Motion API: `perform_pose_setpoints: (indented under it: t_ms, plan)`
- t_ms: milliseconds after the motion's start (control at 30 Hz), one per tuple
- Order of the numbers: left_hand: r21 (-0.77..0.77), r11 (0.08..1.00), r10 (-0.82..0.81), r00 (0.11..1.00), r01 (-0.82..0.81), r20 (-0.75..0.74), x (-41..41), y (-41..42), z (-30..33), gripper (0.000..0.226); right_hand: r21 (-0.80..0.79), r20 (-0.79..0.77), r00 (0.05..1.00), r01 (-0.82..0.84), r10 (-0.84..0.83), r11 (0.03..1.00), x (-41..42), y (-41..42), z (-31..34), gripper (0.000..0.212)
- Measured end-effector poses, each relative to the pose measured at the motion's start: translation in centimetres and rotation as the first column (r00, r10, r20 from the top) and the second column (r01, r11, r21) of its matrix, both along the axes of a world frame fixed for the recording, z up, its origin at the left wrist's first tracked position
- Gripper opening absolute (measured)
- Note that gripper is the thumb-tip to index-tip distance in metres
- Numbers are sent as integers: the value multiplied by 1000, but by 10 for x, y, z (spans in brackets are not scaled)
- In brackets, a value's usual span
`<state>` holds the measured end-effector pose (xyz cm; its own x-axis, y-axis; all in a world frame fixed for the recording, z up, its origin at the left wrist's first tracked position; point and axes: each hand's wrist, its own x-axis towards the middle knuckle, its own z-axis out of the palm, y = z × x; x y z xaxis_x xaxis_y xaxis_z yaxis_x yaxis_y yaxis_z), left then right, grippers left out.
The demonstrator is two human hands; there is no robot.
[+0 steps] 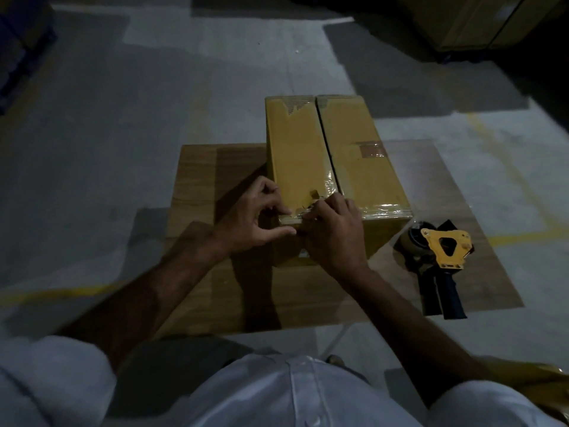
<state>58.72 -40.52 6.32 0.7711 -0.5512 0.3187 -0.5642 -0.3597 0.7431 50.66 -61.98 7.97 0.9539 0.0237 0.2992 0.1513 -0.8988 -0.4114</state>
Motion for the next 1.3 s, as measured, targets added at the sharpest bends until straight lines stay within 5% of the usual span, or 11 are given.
perform_pose_setpoints:
  t_ms: [400, 533, 633, 733, 833, 1000, 1300]
  plan:
    - [153, 965, 193, 972, -213, 134, -18, -26, 20, 49, 132, -14, 985, -166, 170, 977, 4, -41, 16, 29]
    - [181, 951, 214, 956, -251, 200, -29, -53, 25, 43, -7, 12, 991, 134, -134, 991, -4, -63, 13, 41]
    - [258, 926, 216, 947, -276, 236, -28, -55, 26, 41, -77, -5, 998, 65, -65, 995, -16, -65, 3, 47]
    - [403, 854, 211, 928, -328, 308, -33, -61, 25, 60, 16, 33, 995, 90, -91, 996, -13, -90, 9, 62]
    - [336, 898, 160, 922, -284, 351, -42, -94, 29, 60, 70, -32, 976, 216, -214, 974, -12, -131, 16, 91]
    - [380, 917, 3, 958, -117, 287, -34, -127, 35, 46, 317, -159, 987, 48, 3, 947, -22, -149, 5, 100]
    - [386, 921, -3, 991, -48, 130, -37, -44, 53, 34, 381, -22, 971, -210, 236, 900, -47, -98, -10, 58]
